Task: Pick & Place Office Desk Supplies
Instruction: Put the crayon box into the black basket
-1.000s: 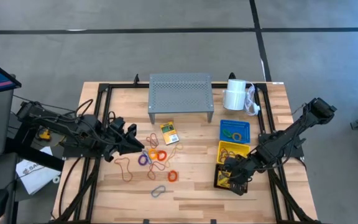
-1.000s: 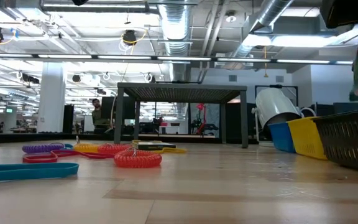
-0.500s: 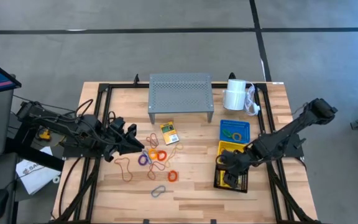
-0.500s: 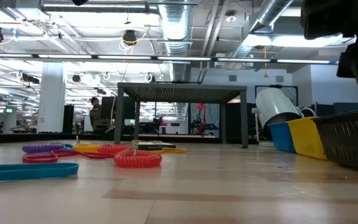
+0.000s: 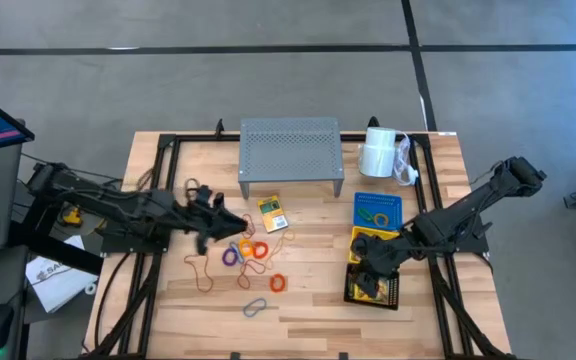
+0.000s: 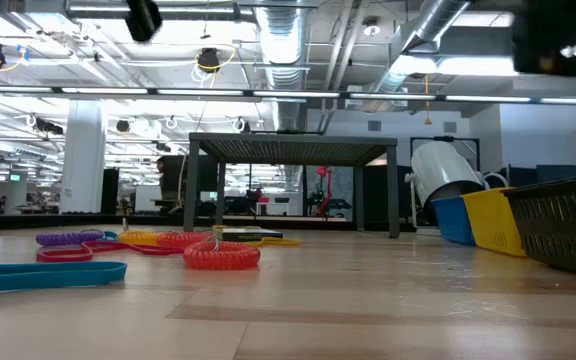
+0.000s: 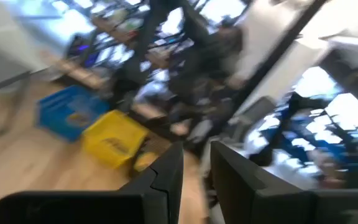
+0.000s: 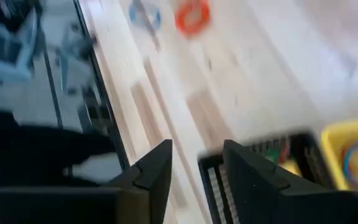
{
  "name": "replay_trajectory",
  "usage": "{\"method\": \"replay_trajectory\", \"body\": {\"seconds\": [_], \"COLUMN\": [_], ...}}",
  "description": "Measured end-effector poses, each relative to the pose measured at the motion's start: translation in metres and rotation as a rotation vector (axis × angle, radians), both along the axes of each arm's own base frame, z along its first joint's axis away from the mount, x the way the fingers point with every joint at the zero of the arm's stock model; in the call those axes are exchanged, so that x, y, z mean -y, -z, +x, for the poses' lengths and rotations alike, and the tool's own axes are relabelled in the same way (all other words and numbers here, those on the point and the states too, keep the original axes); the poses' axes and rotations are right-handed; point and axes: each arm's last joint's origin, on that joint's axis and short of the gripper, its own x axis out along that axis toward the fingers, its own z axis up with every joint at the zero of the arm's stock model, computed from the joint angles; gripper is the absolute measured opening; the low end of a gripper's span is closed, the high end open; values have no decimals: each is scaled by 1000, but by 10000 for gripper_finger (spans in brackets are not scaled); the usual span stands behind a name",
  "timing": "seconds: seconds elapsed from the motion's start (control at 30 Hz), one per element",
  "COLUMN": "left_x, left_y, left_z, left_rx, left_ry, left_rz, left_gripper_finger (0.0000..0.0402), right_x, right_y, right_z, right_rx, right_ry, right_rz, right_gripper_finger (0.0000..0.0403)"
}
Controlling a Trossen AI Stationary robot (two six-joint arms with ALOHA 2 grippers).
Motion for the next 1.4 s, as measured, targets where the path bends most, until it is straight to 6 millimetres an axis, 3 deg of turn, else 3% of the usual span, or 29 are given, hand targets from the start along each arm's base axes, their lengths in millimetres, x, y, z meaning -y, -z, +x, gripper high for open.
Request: {"method": "replay_trajectory", "body": {"seconds": [0.23, 0.5, 0.67, 0.9, 1.4], "left_x": [-13, -21, -26, -37, -60], "left_y": [38, 82, 98, 117, 130], "left_z": [39, 63, 68, 64, 56], "left_rx": [-160, -310, -299, -400, -548], "left_ry": [-124, -324, -540, -681, -768], "left_rz": [-198, -388, -460, -504, -505], "left_gripper_finger": [76, 76, 76, 76, 76], "right_x": [1, -4, -9, -14, -22], "right_y": [-44, -84, -91, -93, -94], "right_z": [10, 9, 1, -3, -8], "right_rx": [206, 338, 339, 352, 371], "right_ry": [114, 149, 164, 164, 126], "right_rz": [-109, -183, -235, -250, -290], "right_gripper_finger": [118, 116, 116, 116, 116]}}
